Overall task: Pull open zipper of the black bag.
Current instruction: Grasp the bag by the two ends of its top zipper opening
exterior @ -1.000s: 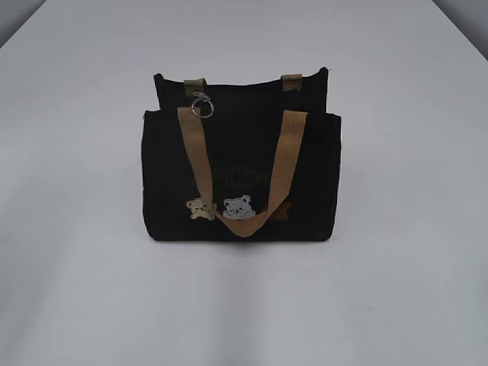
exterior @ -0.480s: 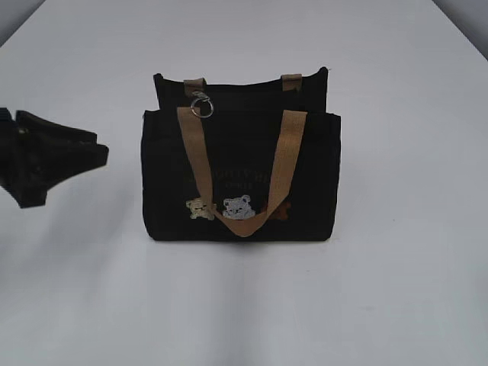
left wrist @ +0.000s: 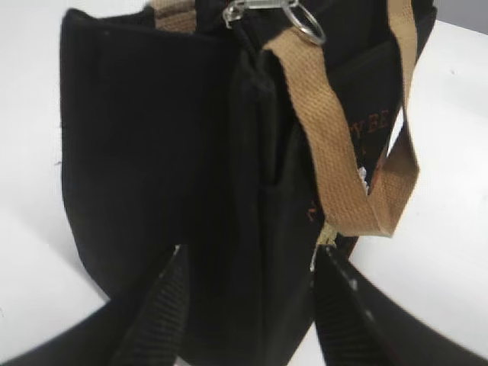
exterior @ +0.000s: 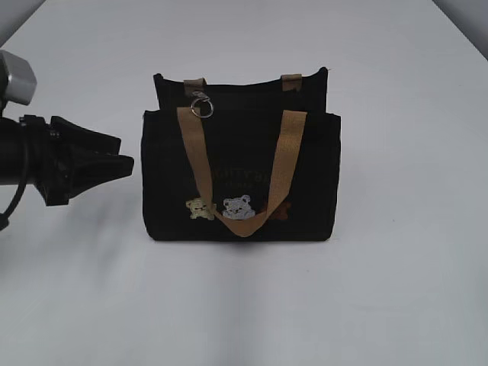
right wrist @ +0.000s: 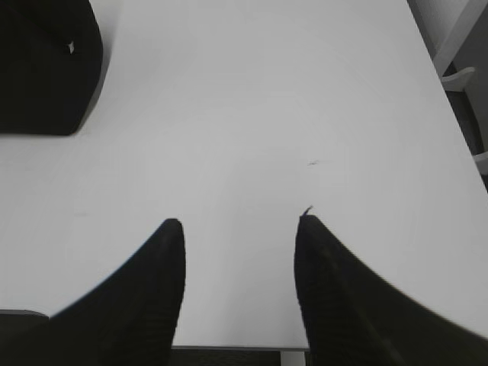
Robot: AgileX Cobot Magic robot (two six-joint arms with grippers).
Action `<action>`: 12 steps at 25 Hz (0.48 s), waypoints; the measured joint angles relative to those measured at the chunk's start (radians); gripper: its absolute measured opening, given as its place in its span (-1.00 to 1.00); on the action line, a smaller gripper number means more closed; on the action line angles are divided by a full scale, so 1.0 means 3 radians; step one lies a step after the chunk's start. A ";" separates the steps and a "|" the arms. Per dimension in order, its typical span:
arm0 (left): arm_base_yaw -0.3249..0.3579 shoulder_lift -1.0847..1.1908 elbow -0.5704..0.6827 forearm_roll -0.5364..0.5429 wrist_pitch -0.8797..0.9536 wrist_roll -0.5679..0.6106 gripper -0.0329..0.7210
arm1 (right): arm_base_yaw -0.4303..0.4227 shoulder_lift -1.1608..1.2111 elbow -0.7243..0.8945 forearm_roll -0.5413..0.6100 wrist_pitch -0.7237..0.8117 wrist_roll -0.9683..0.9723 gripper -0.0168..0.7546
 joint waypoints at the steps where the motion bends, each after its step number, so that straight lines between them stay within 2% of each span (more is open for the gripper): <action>1: 0.0000 0.0038 -0.0048 0.0000 0.0012 0.0000 0.15 | 0.0000 0.0000 0.0000 0.0028 0.0000 0.0000 0.01; 6: -0.0093 0.0229 -0.0176 -0.0020 0.0088 0.0011 0.16 | 0.0000 0.0000 0.0000 0.0144 0.0000 0.0000 0.01; 12: -0.0391 0.0440 -0.0300 -0.0020 -0.0029 0.0243 0.16 | 0.0000 0.0158 -0.0017 0.0235 -0.0022 -0.0007 0.01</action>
